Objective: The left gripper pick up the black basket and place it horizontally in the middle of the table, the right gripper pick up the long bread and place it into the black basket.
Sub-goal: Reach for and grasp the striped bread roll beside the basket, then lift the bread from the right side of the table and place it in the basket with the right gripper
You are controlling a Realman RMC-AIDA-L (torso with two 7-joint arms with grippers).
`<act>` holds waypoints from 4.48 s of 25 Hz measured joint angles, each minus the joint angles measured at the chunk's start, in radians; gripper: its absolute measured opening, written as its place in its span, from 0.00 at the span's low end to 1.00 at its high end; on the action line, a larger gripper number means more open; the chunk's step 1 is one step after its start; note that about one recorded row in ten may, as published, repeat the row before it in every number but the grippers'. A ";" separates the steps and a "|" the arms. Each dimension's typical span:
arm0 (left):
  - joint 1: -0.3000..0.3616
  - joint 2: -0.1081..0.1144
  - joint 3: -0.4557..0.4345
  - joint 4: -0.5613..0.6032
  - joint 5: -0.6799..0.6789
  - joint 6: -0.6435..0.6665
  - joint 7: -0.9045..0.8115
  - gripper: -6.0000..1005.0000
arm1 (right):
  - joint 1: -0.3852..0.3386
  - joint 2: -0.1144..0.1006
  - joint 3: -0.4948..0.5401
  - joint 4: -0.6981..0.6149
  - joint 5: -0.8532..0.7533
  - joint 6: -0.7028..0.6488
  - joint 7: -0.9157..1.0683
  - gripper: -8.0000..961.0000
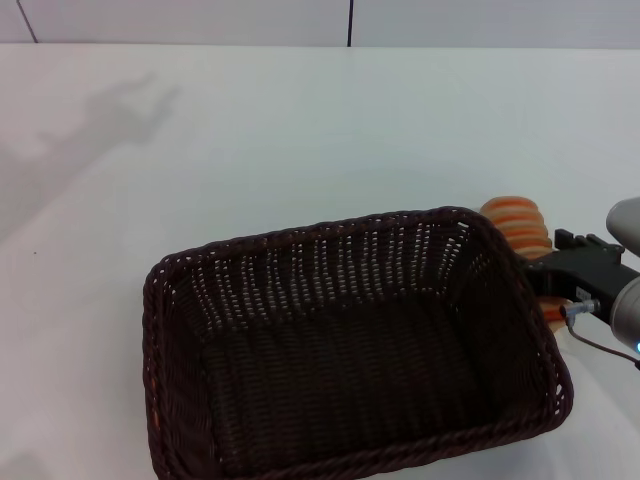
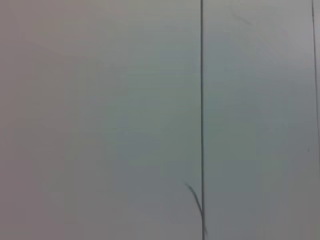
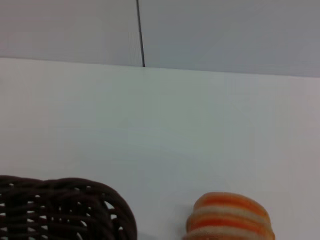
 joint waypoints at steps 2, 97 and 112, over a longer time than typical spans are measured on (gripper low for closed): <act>-0.002 0.000 -0.001 0.000 0.000 0.000 0.000 0.41 | 0.002 0.000 0.001 -0.004 0.001 0.000 0.000 0.76; -0.018 0.009 -0.026 -0.028 -0.039 0.028 0.011 0.41 | 0.205 -0.004 -0.275 0.300 0.234 0.252 -0.208 0.35; -0.010 0.009 -0.042 -0.042 -0.039 0.024 0.003 0.41 | 0.171 -0.002 -0.257 0.353 0.382 0.336 -0.394 0.56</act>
